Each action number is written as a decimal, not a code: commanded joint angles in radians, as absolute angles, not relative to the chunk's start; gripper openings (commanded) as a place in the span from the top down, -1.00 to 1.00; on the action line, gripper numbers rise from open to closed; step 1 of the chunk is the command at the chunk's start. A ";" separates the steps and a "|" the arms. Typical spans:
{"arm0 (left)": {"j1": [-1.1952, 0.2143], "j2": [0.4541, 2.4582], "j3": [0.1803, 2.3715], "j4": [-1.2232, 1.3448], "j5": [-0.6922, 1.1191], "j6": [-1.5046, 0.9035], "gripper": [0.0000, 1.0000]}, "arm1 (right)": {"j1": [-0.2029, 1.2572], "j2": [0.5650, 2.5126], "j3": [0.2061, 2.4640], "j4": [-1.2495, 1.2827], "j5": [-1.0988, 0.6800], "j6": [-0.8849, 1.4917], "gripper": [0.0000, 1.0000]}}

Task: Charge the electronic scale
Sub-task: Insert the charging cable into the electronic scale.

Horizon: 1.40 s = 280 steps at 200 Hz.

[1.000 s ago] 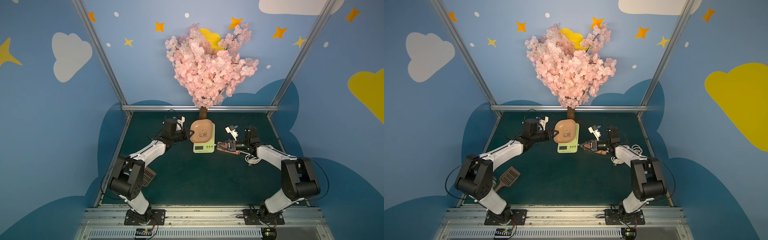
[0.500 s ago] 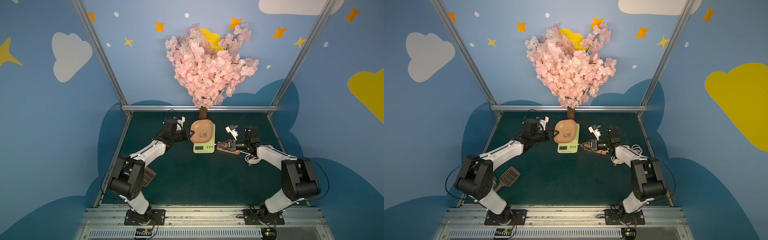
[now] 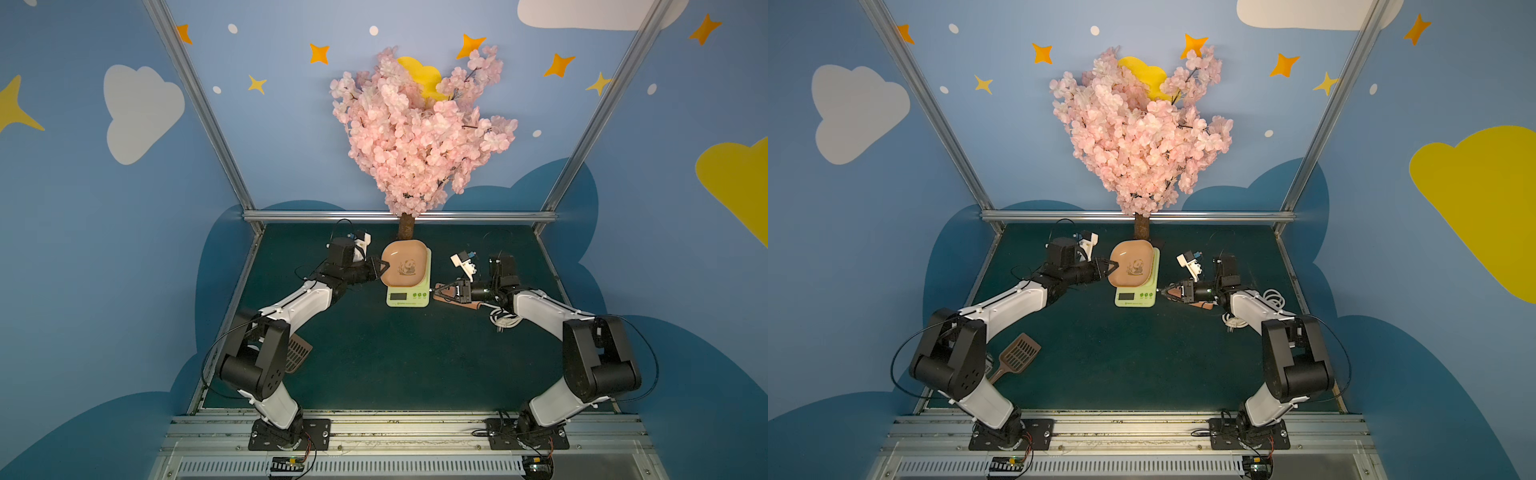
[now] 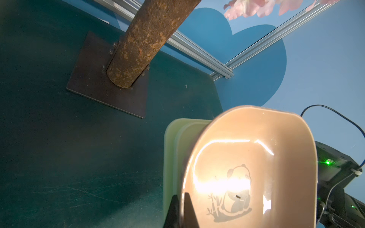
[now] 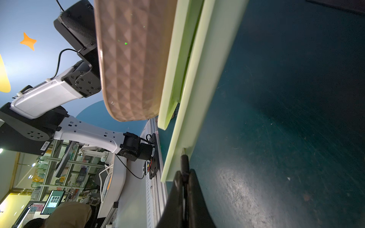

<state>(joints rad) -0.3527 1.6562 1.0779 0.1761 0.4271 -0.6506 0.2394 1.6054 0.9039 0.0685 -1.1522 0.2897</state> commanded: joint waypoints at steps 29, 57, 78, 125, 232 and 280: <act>-0.365 1.646 1.115 0.269 0.467 -0.655 0.94 | 0.242 1.586 0.926 0.026 -1.129 0.280 1.00; -0.370 1.628 1.101 0.286 0.450 -0.640 0.94 | 0.243 1.587 0.927 0.021 -1.126 0.287 1.00; -0.374 1.607 1.084 0.309 0.430 -0.629 0.94 | 0.245 1.587 0.930 0.022 -1.122 0.296 1.00; -0.388 1.566 1.060 0.325 0.382 -0.600 0.94 | 0.248 1.598 0.939 0.010 -1.104 0.316 1.00; -0.410 1.554 1.055 0.308 0.337 -0.581 0.94 | 0.260 1.601 0.955 -0.031 -1.082 0.297 1.00; -0.410 1.583 1.074 0.267 0.337 -0.587 0.94 | 0.263 1.582 0.949 -0.049 -1.053 0.268 0.89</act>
<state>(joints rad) -0.4049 1.6005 1.0355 0.2264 0.3023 -0.5655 0.2558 1.6054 0.9325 -0.0162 -1.0885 0.2989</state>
